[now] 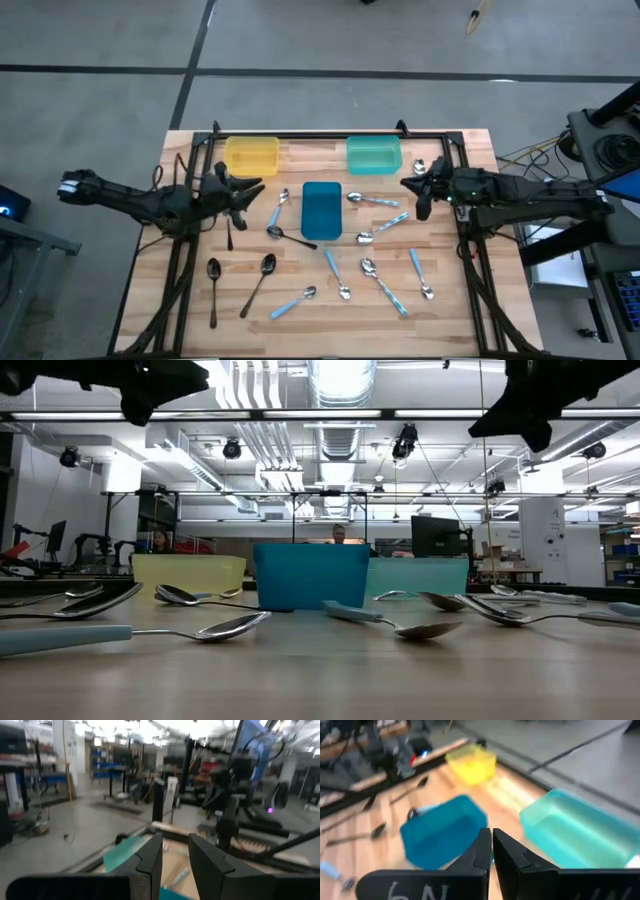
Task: Sort silverware by color (type)
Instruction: Put the white patterned spoon into the blue bin
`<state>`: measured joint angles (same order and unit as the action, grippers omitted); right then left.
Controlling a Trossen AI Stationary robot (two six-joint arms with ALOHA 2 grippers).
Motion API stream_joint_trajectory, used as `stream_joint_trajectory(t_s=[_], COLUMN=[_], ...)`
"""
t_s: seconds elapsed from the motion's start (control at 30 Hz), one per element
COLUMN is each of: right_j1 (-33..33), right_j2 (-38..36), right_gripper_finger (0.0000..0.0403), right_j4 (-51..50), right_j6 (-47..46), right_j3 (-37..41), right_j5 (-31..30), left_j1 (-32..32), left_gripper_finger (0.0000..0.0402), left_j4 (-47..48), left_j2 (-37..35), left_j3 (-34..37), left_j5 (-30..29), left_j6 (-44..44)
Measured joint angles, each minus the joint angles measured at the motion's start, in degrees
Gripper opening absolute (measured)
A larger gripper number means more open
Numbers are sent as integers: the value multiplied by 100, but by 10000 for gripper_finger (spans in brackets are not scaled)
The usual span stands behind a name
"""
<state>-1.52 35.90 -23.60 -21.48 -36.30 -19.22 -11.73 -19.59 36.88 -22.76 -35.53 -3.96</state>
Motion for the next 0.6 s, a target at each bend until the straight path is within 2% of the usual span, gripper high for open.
stream_joint_trajectory(t_s=[0.13, 0.33, 0.43, 0.6], right_j1=[0, 0, 2, 13], right_j2=[304, 805, 1094, 1489], right_gripper_finger=[9, 9, 9, 9], right_j4=[-64, -57, -231, -322], right_j6=[-58, -1006, -1473, -2119], right_j3=[-206, -462, -539, -572], right_j5=[480, 1327, 1852, 2390], left_j1=[-11, -15, -22, -21], left_gripper_finger=[76, 76, 76, 76], left_j4=[1467, 3830, 4400, 4519], left_j2=[-3, 211, 359, 617], left_j3=[-577, -1420, -1631, -1743], left_j5=[5, 15, 48, 203], left_j6=[-749, -2028, -2319, -2363])
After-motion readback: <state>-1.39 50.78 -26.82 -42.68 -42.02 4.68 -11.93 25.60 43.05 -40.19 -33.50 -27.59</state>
